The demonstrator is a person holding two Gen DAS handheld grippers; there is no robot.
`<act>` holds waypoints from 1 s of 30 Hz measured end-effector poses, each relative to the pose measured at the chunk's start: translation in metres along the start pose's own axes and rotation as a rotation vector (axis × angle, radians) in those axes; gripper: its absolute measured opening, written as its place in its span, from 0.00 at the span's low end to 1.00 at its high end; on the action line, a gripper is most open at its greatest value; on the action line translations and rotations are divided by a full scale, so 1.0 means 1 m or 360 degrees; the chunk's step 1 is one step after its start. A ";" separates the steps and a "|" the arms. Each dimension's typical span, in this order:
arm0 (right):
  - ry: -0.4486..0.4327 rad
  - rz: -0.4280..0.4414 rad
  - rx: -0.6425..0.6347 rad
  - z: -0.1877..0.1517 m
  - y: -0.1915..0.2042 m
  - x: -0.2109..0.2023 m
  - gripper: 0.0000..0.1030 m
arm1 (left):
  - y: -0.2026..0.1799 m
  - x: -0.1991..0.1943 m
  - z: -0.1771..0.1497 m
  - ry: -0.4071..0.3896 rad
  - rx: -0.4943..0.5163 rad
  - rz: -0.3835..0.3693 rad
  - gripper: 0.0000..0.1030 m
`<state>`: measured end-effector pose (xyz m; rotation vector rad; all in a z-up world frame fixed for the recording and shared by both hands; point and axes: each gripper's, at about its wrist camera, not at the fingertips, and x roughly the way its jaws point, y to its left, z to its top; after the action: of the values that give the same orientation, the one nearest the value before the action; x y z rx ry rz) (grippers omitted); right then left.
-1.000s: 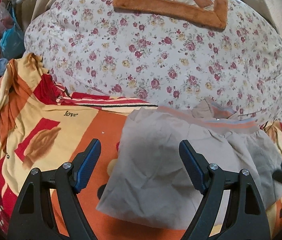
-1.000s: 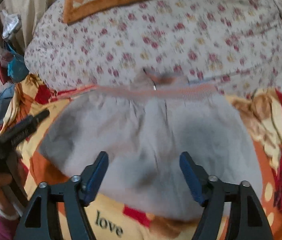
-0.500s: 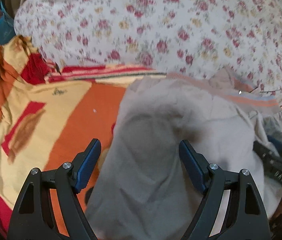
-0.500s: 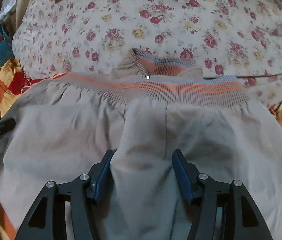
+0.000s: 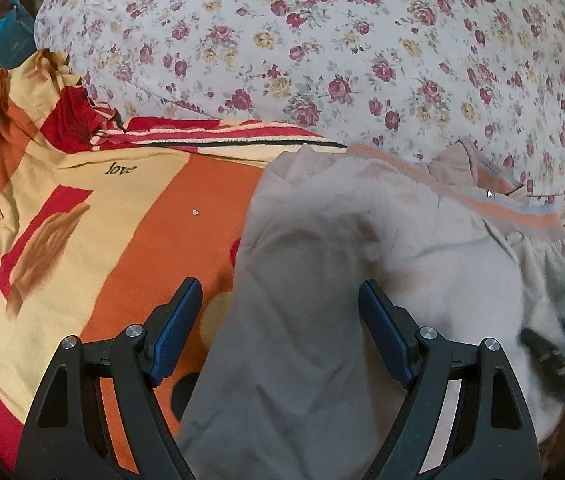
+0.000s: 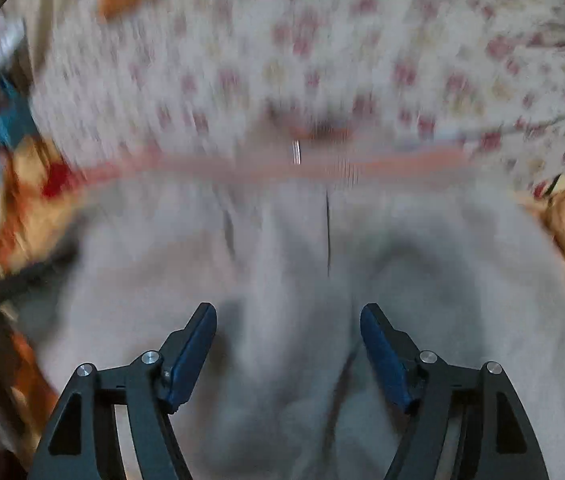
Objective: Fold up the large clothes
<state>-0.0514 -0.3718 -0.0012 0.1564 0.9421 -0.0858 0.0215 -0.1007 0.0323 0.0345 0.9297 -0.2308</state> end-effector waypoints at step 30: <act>-0.0061 0.0136 0.0105 0.006 -0.005 -0.023 0.70 | 0.046 0.021 0.025 0.0270 -0.0287 -0.0543 0.81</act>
<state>-0.0607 -0.3780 0.0211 0.2548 0.8938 -0.0412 0.0634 -0.0627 0.0276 -0.2766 1.1207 -0.4642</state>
